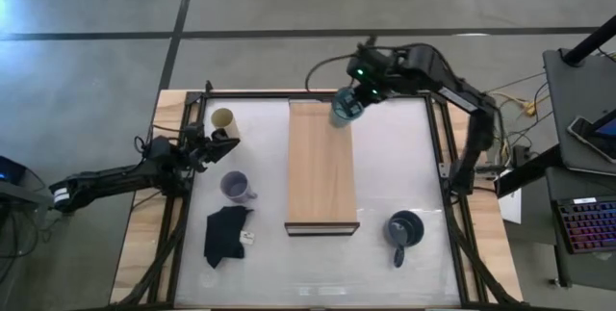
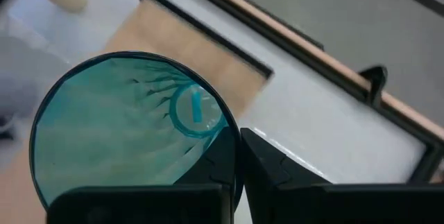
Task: Stack small to large cups/mugs on shelf
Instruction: Put the light blue cup on the shelf
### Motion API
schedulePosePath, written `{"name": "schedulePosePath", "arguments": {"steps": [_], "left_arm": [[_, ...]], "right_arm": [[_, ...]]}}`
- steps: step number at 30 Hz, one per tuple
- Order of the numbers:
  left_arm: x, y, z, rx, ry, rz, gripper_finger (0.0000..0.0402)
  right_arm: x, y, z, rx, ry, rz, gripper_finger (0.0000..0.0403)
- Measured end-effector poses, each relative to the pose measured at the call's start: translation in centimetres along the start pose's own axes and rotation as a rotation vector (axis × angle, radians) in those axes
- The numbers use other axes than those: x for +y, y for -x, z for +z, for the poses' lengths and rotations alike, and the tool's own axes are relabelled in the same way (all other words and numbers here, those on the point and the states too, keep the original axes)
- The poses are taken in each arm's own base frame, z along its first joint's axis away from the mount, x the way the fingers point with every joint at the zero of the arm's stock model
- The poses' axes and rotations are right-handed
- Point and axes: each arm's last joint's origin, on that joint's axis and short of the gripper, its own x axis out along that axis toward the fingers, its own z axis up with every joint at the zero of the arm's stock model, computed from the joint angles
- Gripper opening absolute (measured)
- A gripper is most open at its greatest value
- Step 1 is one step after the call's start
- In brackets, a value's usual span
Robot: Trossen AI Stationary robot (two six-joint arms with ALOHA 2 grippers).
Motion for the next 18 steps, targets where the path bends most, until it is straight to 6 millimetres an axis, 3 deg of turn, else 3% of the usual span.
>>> {"name": "schedulePosePath", "arguments": {"steps": [5, 10, 18], "left_arm": [[0.0, 0.0, 0.0, -0.001, 0.000, -0.002, 0.0065], [0.0, 0.0, 0.0, 0.001, 0.000, -0.002, 0.0065], [0.0, 0.0, 0.0, 0.002, 0.000, -0.002, 0.0065]], "right_arm": [[0.5, -1.9, 1.6, 0.022, -0.018, 0.081, 0.0009], [1.4, -3.9, 2.0, 0.051, -0.010, 0.047, 0.0009], [1.9, -4.6, 2.5, 0.007, -0.017, 0.029, 0.0011]]}}
